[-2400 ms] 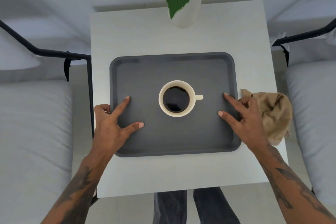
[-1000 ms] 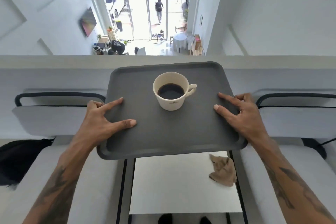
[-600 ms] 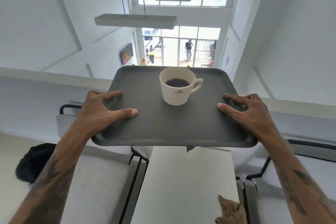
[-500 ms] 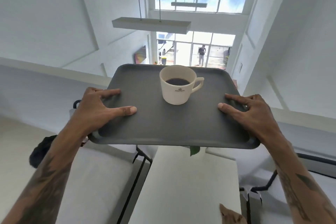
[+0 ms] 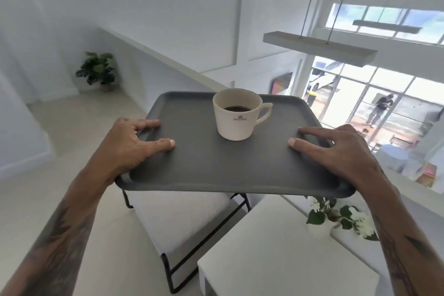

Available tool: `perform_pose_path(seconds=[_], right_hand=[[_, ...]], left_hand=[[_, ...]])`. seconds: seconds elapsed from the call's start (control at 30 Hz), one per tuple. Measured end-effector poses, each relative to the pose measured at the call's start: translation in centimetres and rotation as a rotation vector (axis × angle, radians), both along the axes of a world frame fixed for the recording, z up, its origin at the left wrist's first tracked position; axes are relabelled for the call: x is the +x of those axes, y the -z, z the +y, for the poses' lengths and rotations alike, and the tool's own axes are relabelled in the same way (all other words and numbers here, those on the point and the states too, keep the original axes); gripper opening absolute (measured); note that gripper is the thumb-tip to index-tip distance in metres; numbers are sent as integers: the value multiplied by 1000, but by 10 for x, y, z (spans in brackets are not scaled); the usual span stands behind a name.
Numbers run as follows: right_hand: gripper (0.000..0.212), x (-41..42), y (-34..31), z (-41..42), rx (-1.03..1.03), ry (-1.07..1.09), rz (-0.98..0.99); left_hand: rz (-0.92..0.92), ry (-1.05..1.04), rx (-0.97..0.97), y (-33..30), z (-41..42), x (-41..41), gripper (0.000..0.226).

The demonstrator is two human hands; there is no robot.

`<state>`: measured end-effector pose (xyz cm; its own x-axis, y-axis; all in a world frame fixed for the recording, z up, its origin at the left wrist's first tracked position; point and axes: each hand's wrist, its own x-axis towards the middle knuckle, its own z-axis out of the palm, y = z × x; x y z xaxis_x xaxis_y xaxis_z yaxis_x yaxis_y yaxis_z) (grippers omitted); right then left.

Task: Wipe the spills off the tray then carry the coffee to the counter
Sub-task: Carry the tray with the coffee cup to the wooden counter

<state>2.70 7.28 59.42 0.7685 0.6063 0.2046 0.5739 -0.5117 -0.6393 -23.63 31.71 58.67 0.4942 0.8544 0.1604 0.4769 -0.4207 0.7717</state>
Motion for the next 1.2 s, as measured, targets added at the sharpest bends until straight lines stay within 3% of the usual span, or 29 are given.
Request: perform_pose_path(seconds=[0.23,0.37,0.5,0.67,0.87,1.03,1.2], right_hand=[[51,-95,3,97,-38,-247,-5],[68,-174,5,158,-52,-414,-22],[56,-262,7,220,-37,-530,-24],[62,-373,13,300,-16,-703,-22],[62,-514,19,396,-14,-953,-27],[65,-635,25,474,19,-1169,-31],[63,-766,23,546,38,-1386,-21]], left_hand=[[28,-270,44,-5,16,-152,50],[42,-395,53,-10,31,-253,50],[70,-517,60,-14,47,-355,51],[83,-697,57,-18,58,-474,51],[51,-966,19,-15,63,-604,68],[64,-1189,20,-3,66,-706,48],[49,-1403,9,1,72,-798,45]])
